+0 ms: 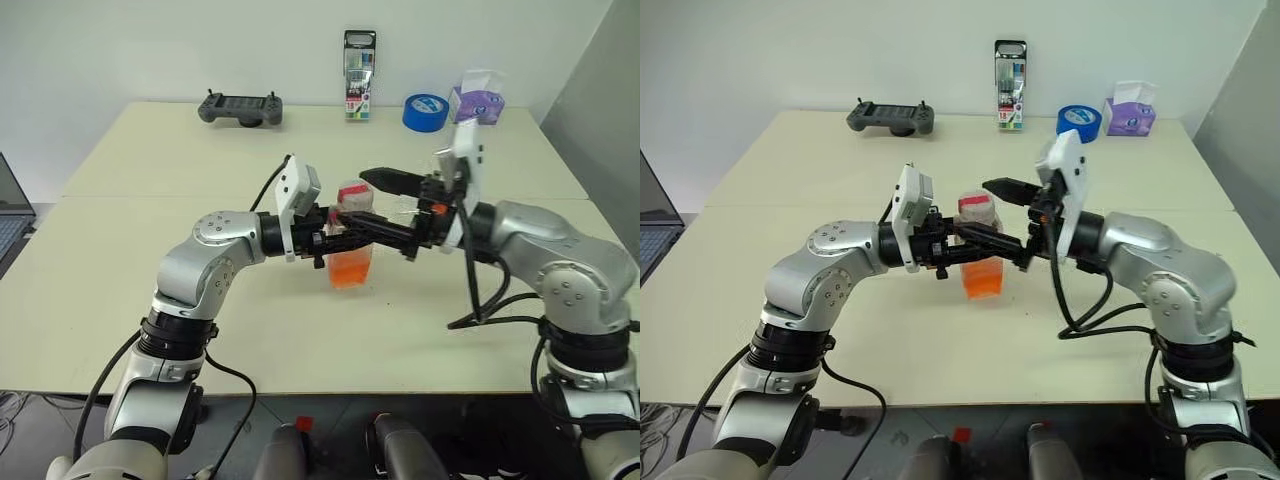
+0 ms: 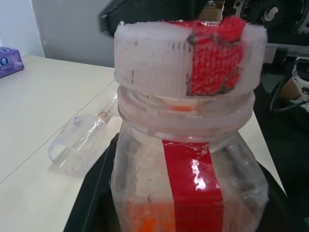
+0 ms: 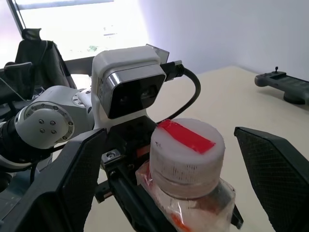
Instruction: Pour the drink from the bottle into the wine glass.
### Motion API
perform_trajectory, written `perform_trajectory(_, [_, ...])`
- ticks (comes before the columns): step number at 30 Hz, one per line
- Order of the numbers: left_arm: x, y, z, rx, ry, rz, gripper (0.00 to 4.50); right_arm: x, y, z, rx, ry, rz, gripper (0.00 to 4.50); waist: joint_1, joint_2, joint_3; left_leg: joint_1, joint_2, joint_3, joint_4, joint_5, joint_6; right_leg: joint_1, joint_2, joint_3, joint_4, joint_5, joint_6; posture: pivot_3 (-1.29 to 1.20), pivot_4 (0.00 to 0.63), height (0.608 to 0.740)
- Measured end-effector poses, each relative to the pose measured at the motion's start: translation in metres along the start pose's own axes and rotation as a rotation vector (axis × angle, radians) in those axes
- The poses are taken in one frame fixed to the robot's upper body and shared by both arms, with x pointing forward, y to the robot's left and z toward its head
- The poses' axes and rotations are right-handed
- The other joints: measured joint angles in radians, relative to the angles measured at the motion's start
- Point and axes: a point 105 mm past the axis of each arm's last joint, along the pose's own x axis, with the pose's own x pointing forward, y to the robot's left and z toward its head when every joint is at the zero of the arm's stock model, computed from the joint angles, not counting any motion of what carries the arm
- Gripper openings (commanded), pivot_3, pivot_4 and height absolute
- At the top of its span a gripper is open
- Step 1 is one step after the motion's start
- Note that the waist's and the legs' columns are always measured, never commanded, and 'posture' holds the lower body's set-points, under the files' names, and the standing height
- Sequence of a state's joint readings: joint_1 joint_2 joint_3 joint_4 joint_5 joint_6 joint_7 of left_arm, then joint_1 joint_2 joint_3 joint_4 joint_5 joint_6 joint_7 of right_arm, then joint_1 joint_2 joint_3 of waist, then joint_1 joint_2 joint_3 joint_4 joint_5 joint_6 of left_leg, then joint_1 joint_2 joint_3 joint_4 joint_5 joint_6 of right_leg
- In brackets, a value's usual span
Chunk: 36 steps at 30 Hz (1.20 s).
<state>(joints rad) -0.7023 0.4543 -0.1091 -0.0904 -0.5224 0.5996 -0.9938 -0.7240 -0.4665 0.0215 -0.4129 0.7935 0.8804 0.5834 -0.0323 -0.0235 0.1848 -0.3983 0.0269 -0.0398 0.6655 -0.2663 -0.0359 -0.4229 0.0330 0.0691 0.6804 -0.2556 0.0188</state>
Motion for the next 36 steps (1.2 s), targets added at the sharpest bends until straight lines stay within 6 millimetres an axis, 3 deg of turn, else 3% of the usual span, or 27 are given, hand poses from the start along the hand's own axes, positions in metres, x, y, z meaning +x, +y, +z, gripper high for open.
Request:
perform_trajectory(4, [-0.001,0.000,0.000,0.004,0.005,0.002,1.97,0.001,-0.006,-0.001,0.002,-0.009,-0.019,4.49,0.001,0.000,0.000,0.000,0.000,0.000,0.000,0.000,0.000,0.000,-0.001,0.000,0.000,0.000,-0.001,0.00,0.150,0.740])
perform_trajectory(7, [-0.002,0.000,0.001,0.011,0.009,0.003,1.97,0.002,-0.006,-0.001,0.008,-0.024,-0.009,3.94,0.000,0.000,0.000,0.000,0.000,0.000,0.000,0.000,0.000,0.000,-0.001,0.000,0.000,0.000,-0.001,0.00,0.150,0.740])
perform_trajectory(13, [-0.002,-0.002,0.002,0.017,0.007,-0.001,1.97,0.003,-0.005,-0.001,0.009,-0.030,0.007,1.85,0.000,0.000,0.000,0.000,0.000,0.000,0.000,0.000,0.000,0.000,-0.001,0.000,0.000,0.000,0.000,0.00,0.150,0.740])
perform_trajectory(23, [-0.003,-0.001,0.005,0.022,-0.008,0.014,1.97,0.006,-0.007,0.006,0.035,-0.017,0.018,1.82,0.000,0.000,0.000,0.000,0.000,0.000,0.000,0.000,0.000,0.000,-0.001,0.000,0.000,0.000,-0.001,0.00,0.150,0.740])
perform_trajectory(25, [-0.004,-0.001,0.006,0.027,-0.011,0.020,1.97,0.005,-0.017,0.025,0.082,-0.085,-0.014,1.82,0.000,0.001,0.000,0.000,0.000,0.000,0.000,0.000,0.000,0.000,-0.001,0.000,0.001,0.002,-0.004,0.00,0.150,0.740])
perform_trajectory(28, [-0.003,-0.004,-0.002,0.005,0.002,0.012,1.97,-0.011,-0.031,0.053,-0.011,-0.130,-0.098,1.82,0.001,0.001,0.001,0.000,0.000,0.000,0.000,0.000,0.000,0.000,-0.001,0.000,-0.001,0.002,-0.004,0.00,0.150,0.740])
perform_trajectory(30, [-0.004,-0.004,-0.002,0.004,0.004,0.014,1.97,-0.015,-0.033,0.047,-0.083,-0.077,-0.115,1.82,0.003,0.001,0.001,-0.001,0.000,0.000,-0.001,0.000,0.000,0.000,-0.001,-0.001,-0.001,0.002,-0.004,0.00,0.150,0.740])
perform_trajectory(34, [-0.003,-0.005,-0.003,0.003,0.002,0.011,1.97,-0.015,-0.035,0.034,-0.071,-0.050,-0.135,1.82,0.001,0.001,0.001,-0.001,0.000,0.001,-0.001,0.000,0.000,-0.001,-0.001,0.001,0.000,0.002,-0.004,0.00,0.150,0.740])
perform_trajectory(36, [0.000,-0.007,-0.002,0.003,-0.002,0.002,1.97,-0.026,-0.037,0.029,-0.080,-0.044,-0.177,1.82,0.001,0.001,0.001,0.000,0.000,0.000,-0.001,0.000,0.000,0.000,-0.001,0.000,-0.001,0.002,-0.004,0.00,0.150,0.740])
